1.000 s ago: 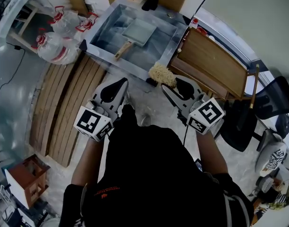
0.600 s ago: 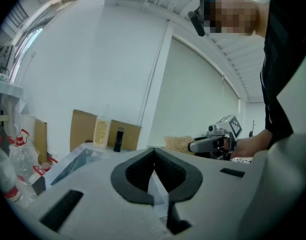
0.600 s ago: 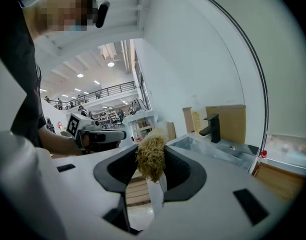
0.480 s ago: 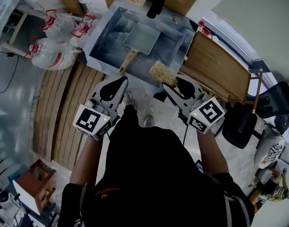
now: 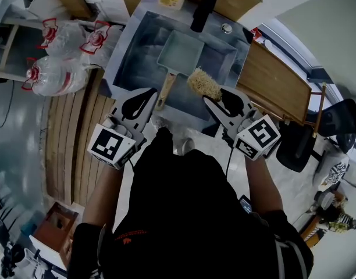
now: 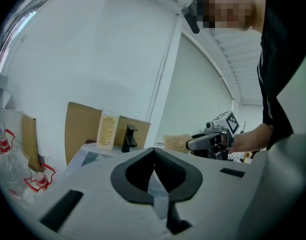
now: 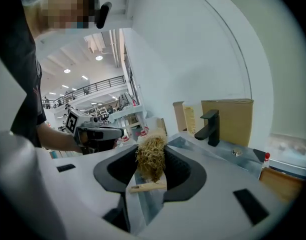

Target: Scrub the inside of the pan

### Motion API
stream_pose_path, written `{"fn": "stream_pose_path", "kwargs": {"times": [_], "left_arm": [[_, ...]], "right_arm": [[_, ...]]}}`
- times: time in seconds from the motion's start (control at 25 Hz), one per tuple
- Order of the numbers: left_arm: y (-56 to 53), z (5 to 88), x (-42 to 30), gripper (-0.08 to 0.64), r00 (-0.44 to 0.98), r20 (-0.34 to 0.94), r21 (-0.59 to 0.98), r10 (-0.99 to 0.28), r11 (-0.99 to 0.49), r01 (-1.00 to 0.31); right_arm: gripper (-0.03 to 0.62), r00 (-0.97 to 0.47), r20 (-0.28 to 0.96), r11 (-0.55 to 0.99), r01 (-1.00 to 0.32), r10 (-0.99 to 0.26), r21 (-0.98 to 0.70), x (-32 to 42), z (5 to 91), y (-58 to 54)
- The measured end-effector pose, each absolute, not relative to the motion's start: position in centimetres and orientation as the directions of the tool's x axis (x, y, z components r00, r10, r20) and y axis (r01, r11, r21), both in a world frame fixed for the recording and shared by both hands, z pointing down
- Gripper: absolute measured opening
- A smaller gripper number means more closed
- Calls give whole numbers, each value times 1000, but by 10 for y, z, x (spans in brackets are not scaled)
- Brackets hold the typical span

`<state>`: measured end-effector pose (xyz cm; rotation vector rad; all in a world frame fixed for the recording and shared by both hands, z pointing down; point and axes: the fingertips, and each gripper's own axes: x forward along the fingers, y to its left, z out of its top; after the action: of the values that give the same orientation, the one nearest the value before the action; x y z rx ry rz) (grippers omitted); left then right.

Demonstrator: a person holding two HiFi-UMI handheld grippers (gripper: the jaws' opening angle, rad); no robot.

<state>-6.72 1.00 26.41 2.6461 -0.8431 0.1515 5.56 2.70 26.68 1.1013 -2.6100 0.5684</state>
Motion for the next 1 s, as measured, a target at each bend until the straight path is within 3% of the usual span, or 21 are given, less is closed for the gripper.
{"fn": "stream_pose_path", "kwargs": {"times": [0.44, 1.0], "left_arm": [[-36, 289, -98, 17, 836, 215, 330, -505, -768, -549], [-50, 326, -84, 17, 802, 262, 363, -537, -715, -598]], "right_arm": [[150, -652, 424, 623, -748, -628, -229, 28, 289, -19], [150, -709, 468, 702, -674, -527, -230, 33, 333, -60]]}}
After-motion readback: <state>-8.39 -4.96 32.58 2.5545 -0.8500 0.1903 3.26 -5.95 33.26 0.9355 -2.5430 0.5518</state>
